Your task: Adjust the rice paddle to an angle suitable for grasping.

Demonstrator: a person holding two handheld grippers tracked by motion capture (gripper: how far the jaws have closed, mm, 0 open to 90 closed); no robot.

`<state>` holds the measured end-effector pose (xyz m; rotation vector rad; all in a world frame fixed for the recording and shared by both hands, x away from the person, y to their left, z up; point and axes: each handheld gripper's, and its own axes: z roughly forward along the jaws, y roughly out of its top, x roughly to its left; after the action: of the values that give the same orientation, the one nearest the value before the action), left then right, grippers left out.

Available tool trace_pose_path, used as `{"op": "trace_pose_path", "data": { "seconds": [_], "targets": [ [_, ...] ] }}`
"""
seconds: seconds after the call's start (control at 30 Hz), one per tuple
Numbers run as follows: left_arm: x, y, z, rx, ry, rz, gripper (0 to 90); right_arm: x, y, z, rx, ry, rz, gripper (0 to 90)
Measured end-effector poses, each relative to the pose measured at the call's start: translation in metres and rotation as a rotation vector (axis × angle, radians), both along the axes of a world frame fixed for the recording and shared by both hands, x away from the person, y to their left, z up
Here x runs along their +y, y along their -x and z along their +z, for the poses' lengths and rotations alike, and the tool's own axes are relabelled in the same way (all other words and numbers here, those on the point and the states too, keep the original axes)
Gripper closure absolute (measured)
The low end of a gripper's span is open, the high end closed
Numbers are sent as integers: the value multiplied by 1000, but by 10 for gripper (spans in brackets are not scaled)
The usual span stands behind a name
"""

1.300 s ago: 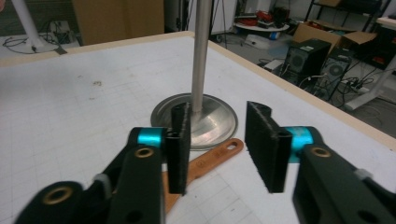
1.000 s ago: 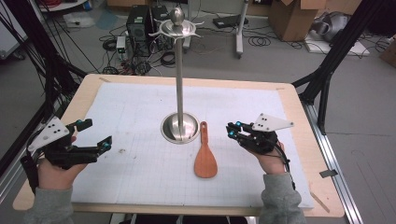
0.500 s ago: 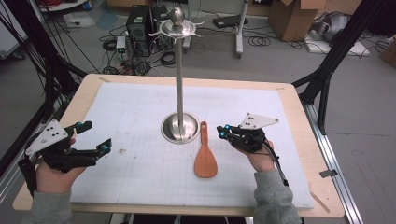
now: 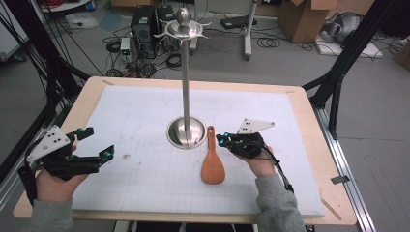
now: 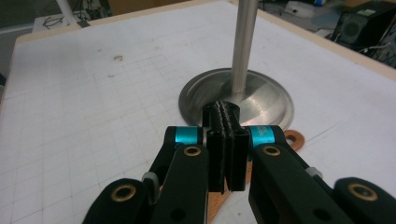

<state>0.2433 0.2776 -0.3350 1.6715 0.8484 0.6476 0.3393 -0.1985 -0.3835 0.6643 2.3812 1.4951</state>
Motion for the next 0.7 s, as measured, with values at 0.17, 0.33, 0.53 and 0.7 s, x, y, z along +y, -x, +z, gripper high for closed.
{"op": "trace_pose_path", "data": {
  "seconds": [0.17, 0.33, 0.53, 0.7],
  "targets": [
    [0, 0, -1, 5, -3, 1, 87, 9, -3, -7, 18, 30, 17, 891],
    [1, 1, -2, 7, -5, 5, 87, 16, -5, -14, 56, 35, 27, 891],
    [2, 1, -2, 7, -9, 6, 87, 25, -6, -21, 74, 63, 50, 891],
    [2, 1, -2, 11, -8, 7, 87, 35, -7, -28, 78, 96, 68, 891]
  ]
}}
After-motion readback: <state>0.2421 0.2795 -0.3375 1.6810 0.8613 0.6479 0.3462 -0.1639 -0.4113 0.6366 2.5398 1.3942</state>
